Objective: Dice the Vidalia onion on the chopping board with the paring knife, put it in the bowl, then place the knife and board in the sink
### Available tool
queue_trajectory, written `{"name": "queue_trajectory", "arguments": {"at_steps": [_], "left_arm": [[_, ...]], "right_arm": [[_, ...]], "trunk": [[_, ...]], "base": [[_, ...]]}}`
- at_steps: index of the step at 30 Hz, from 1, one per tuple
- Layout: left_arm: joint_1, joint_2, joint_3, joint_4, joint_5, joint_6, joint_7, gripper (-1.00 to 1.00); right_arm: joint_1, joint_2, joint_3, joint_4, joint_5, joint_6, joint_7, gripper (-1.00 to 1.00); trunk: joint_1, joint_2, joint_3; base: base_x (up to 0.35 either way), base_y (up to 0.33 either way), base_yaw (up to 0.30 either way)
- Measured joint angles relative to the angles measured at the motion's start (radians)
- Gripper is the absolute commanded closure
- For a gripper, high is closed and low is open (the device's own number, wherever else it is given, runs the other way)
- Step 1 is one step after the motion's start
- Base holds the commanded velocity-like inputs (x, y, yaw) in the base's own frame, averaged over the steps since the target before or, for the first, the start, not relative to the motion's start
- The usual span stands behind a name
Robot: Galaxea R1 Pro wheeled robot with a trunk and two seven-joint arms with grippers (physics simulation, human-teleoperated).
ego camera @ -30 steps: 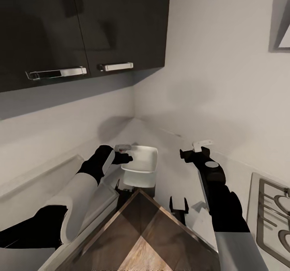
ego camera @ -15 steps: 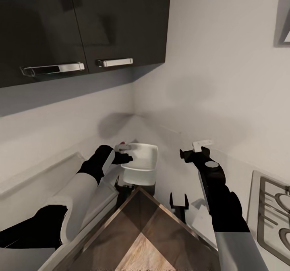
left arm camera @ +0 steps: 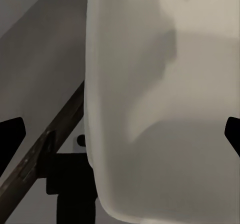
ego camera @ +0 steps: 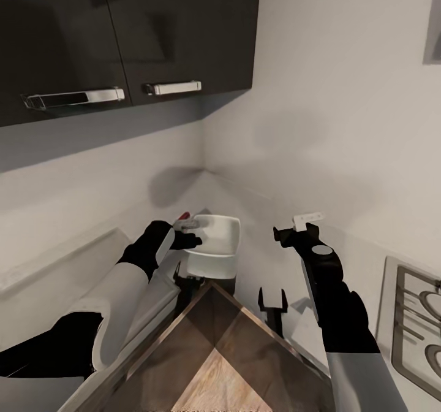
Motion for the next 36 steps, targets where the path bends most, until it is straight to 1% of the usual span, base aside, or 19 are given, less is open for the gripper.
{"name": "queue_trajectory", "arguments": {"at_steps": [6, 13, 23, 36], "left_arm": [[0.000, 0.000, 0.000, 0.000, 0.000, 0.000, 0.000, -1.00], [0.000, 0.000, 0.000, -0.001, 0.000, -0.019, 0.000, -1.00], [0.000, 0.000, 0.000, -0.001, 0.000, -0.021, 0.000, -1.00], [0.000, 0.000, 0.000, -0.001, 0.000, -0.022, 0.000, -1.00]], "right_arm": [[0.000, 0.000, 0.001, 0.000, 0.000, 0.000, 0.000, -1.00], [0.000, 0.000, 0.001, 0.000, 0.000, -0.001, 0.000, -1.00], [0.000, 0.000, 0.001, 0.000, 0.000, -0.001, 0.000, -1.00], [0.000, 0.000, 0.001, 0.000, 0.000, 0.000, 0.000, -1.00]], "trunk": [[0.000, 0.000, -0.004], [0.000, 0.000, -0.004], [0.000, 0.000, -0.004], [0.000, 0.000, -0.016]], "base": [[0.000, 0.000, 0.000], [0.000, 0.000, 0.000], [0.000, 0.000, 0.000], [0.000, 0.000, 0.000]]}}
